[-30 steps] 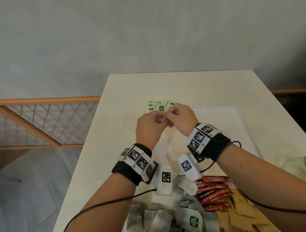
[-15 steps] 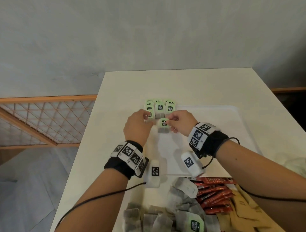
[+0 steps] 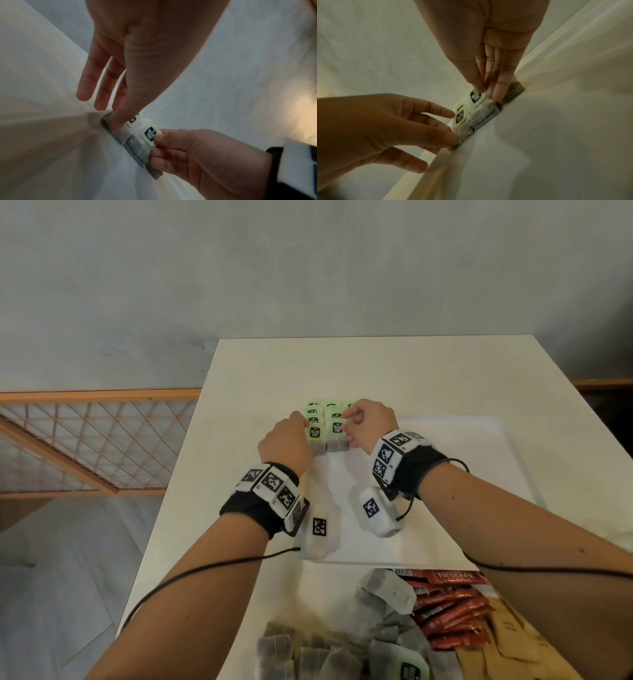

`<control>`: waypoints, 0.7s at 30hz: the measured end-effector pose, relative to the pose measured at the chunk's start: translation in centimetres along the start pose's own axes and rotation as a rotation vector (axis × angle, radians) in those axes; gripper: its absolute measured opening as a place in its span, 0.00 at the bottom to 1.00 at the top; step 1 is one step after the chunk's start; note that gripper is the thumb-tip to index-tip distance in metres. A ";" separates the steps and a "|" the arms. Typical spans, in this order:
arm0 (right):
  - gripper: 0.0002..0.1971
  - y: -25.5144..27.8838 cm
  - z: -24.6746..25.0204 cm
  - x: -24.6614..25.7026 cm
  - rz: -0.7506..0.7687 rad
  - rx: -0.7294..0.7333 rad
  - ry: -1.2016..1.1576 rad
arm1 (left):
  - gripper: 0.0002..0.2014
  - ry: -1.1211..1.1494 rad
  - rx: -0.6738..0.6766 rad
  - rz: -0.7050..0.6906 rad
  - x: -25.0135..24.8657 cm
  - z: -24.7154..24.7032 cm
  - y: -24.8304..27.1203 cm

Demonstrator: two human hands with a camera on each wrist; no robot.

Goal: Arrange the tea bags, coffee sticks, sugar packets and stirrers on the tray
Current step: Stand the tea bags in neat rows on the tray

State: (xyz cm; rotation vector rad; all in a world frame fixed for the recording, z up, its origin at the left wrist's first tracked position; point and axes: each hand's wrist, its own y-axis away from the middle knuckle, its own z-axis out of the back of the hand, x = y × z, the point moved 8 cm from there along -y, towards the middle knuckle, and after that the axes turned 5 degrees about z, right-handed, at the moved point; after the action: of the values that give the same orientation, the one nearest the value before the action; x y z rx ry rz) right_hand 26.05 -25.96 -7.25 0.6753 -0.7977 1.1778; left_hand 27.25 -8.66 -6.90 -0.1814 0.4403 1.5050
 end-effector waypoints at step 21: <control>0.10 24.5 3.4 -0.8 0.127 0.333 0.029 | 0.33 -0.300 0.528 -0.309 1.0 -0.7 23.3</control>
State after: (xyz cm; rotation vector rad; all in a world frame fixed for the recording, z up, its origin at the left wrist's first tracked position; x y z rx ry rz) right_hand 1.65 -22.95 -4.81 0.8881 -0.6322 1.4511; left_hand 4.21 -6.40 -4.32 0.3737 0.5240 1.0487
